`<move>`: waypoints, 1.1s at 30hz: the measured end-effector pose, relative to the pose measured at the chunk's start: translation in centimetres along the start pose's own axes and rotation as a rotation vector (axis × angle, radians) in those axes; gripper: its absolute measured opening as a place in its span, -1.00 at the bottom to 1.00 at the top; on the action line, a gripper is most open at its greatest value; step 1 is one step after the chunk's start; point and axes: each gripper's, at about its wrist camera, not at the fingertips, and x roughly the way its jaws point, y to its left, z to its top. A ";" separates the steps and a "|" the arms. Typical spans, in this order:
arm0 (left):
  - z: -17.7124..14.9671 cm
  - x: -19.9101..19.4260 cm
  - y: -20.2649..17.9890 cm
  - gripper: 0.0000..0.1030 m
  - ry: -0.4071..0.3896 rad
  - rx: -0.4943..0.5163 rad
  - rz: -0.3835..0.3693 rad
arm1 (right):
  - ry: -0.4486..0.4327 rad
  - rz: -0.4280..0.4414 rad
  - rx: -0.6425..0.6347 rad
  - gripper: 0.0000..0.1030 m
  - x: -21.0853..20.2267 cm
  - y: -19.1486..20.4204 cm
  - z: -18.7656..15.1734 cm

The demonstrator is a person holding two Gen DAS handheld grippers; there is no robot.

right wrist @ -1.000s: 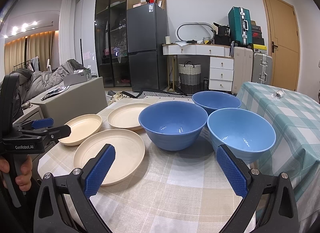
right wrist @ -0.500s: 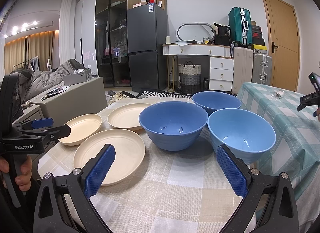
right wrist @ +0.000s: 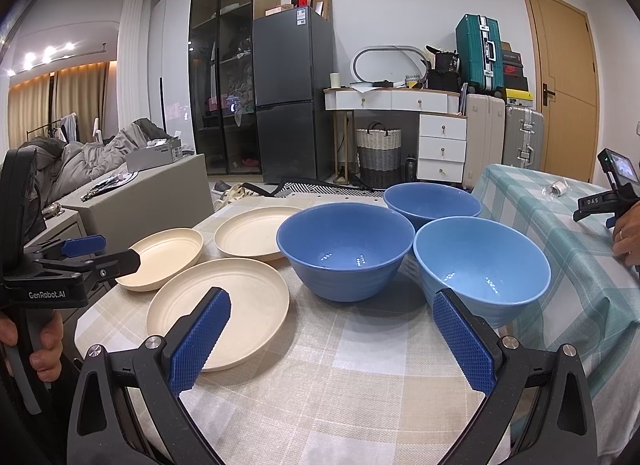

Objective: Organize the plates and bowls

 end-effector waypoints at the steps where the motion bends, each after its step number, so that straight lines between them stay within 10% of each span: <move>1: 0.0 0.0 0.0 1.00 0.001 -0.001 0.001 | 0.000 0.001 0.000 0.99 0.0 0.0 0.0; 33: 3.0 -1.1 3.2 1.00 -0.014 -0.040 0.050 | 0.004 0.073 -0.081 0.99 0.6 2.3 4.1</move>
